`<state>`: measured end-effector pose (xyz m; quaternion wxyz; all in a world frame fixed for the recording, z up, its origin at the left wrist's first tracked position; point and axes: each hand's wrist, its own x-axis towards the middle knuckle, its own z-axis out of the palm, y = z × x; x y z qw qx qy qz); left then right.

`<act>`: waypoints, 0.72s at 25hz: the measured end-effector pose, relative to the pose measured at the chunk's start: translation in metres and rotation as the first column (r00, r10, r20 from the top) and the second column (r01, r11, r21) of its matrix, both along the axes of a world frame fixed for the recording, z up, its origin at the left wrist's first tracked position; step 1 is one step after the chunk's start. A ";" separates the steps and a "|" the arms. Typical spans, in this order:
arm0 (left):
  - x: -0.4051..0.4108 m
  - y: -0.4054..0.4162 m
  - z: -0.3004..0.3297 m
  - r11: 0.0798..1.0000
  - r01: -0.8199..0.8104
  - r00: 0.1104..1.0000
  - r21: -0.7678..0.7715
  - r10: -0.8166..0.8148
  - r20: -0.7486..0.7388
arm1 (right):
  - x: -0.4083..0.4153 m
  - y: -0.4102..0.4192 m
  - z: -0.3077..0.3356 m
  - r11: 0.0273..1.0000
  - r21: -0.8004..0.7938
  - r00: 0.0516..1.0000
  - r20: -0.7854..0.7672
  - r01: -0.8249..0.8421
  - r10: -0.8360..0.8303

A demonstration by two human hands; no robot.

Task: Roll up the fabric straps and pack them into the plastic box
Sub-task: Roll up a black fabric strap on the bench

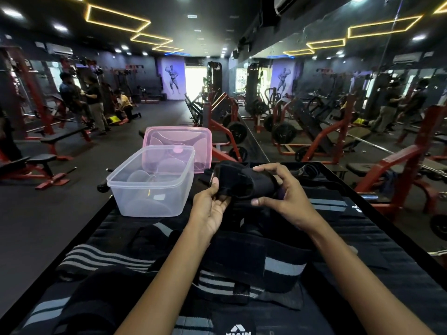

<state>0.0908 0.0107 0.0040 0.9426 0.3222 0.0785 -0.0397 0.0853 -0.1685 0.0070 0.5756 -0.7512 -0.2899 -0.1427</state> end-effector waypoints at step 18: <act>0.010 0.012 -0.005 0.867 -0.022 0.992 0.498 -0.044 0.122 | -0.011 0.013 0.000 0.959 -0.259 0.973 0.224 0.116 -0.058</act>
